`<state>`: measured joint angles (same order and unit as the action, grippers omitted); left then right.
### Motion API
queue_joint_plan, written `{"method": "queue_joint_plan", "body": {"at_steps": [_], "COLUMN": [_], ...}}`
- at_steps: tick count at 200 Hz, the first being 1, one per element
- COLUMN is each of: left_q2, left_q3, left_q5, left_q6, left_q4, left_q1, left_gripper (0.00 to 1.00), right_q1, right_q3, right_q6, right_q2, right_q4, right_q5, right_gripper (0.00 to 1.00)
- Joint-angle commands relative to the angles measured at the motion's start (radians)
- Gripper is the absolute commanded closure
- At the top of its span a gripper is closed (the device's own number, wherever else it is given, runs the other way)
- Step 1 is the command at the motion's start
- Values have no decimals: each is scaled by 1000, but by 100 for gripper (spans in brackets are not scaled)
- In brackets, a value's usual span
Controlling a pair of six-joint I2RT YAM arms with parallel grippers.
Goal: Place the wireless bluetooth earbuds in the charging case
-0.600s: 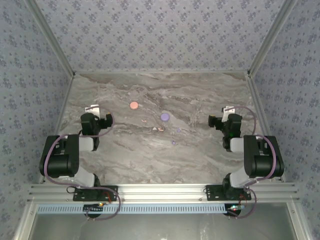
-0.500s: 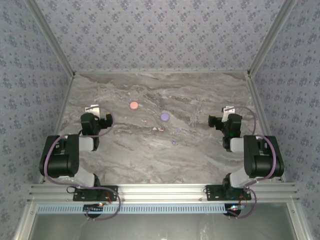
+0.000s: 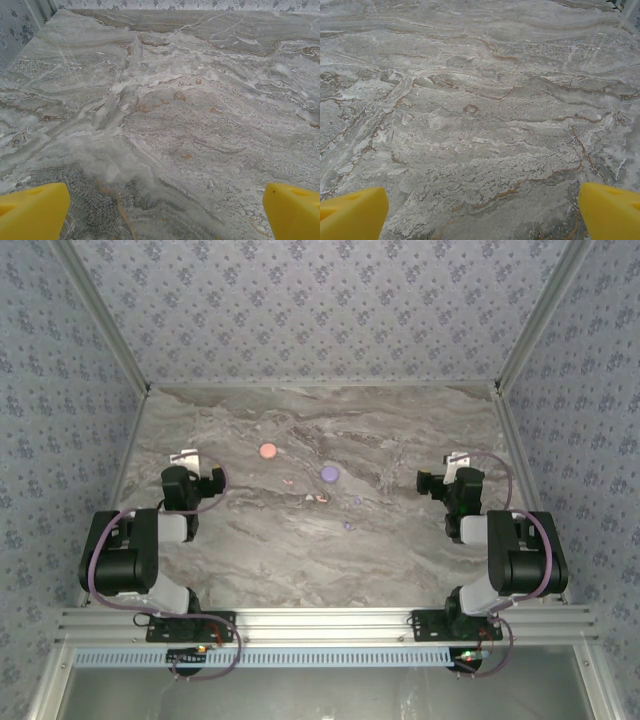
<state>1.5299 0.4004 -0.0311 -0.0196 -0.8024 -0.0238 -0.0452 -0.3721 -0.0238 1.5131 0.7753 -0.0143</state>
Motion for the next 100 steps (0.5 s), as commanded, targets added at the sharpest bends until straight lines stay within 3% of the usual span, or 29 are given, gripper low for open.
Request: {"method": "queue_joint_plan", "body": {"at_steps": [1,71,100], "left_q2": [1,-29,-128], "left_q3": [18,38,10], "left_q5": [-1,-4,-92], "left_q6": [-1,-3,-42], "left_q4": [3,57,99], "left_q1": [7,7,8], "left_gripper": [1,1,1], "right_q1": [2,7,13], "right_q3": [-21,-36,-49], "right_q6": [-2,-4,18], "right_q2": [7,-17,-94], "right_q4": [15,-25,-117], "right_q5": [9,18,86], "right_gripper": [0,0,0]}}
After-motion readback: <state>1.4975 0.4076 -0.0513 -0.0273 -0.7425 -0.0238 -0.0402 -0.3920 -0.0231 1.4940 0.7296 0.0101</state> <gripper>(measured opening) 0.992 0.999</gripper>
